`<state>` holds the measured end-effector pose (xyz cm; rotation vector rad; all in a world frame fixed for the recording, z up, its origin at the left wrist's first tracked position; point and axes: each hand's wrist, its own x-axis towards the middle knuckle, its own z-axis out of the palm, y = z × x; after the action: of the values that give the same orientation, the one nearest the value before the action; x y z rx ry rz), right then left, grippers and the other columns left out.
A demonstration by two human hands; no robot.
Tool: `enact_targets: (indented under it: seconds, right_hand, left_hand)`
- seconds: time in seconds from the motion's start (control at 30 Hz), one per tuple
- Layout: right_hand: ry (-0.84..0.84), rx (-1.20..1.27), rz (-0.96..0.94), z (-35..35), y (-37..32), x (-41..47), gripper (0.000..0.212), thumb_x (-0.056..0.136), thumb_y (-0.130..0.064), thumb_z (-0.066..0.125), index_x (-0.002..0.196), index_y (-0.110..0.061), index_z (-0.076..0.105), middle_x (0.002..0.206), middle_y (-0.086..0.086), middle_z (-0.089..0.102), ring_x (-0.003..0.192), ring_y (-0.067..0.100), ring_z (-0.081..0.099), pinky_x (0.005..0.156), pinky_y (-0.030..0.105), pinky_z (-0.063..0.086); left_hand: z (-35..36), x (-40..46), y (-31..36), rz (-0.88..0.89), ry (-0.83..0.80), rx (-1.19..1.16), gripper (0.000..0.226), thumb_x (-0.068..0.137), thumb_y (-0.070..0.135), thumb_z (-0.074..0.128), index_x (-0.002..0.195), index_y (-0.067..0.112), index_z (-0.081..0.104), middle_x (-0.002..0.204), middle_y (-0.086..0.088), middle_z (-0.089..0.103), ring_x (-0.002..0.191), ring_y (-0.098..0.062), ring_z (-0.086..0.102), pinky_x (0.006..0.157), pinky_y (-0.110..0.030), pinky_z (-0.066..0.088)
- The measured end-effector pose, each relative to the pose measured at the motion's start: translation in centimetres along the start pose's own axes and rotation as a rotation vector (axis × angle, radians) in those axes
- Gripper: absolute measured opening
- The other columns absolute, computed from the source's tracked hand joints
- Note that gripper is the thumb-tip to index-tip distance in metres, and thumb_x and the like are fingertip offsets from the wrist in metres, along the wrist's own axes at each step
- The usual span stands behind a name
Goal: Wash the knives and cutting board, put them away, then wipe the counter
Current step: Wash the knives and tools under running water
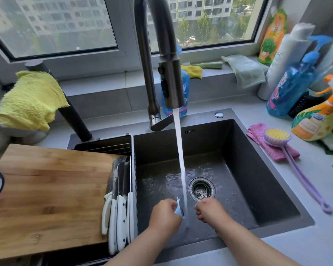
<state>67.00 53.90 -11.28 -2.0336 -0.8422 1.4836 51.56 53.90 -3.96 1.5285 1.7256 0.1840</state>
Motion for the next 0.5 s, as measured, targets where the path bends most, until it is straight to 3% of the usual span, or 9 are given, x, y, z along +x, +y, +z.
enact_targets:
  seconds: [0.1, 0.23, 0.37, 0.5]
  right_hand:
    - [0.010, 0.021, -0.014, 0.0, -0.1, -0.1, 0.030, 0.068, -0.013, 0.051, 0.040, -0.018, 0.047, 0.050, 0.004, 0.045, 0.052, 0.019, 0.039, 0.052, 0.028, 0.025]
    - [0.002, 0.050, 0.000, 0.0, 0.1, 0.7, 0.039, 0.080, 0.003, 0.049, 0.050, -0.019, 0.041, 0.049, 0.005, 0.040, 0.043, 0.014, 0.035, 0.047, 0.022, 0.021]
    - [-0.024, 0.076, 0.051, 0.3, -0.2, 1.5, 0.039, 0.082, 0.009, 0.043, 0.055, -0.017, 0.033, 0.049, 0.002, 0.029, 0.039, 0.009, 0.024, 0.046, 0.016, 0.014]
    - [-0.069, 0.136, 0.104, 0.4, -0.5, 1.7, 0.042, 0.088, 0.013, 0.036, 0.056, -0.013, 0.034, 0.044, -0.002, 0.026, 0.028, 0.005, 0.021, 0.037, 0.006, 0.015]
  left_hand:
    - [-0.8, -0.4, 0.0, 0.046, 0.051, 0.097, 0.032, 0.081, 0.008, 0.050, 0.104, 0.024, 0.064, 0.101, 0.003, 0.067, 0.089, -0.019, 0.061, 0.068, -0.027, 0.045]
    - [-2.0, -0.6, 0.2, 0.086, 0.100, 0.169, 0.035, 0.085, 0.006, 0.048, 0.110, 0.026, 0.063, 0.107, 0.003, 0.065, 0.094, -0.019, 0.059, 0.068, -0.027, 0.042]
    - [-3.5, -1.0, 0.2, 0.135, 0.221, -0.018, 0.030, 0.086, 0.006, 0.053, 0.102, 0.028, 0.066, 0.097, 0.010, 0.066, 0.085, -0.008, 0.059, 0.071, -0.028, 0.053]
    - [-6.7, -1.7, -0.3, 0.148, 0.432, -0.244, 0.032, 0.089, 0.004, 0.056, 0.112, 0.025, 0.064, 0.103, 0.013, 0.064, 0.088, -0.002, 0.059, 0.069, -0.011, 0.047]
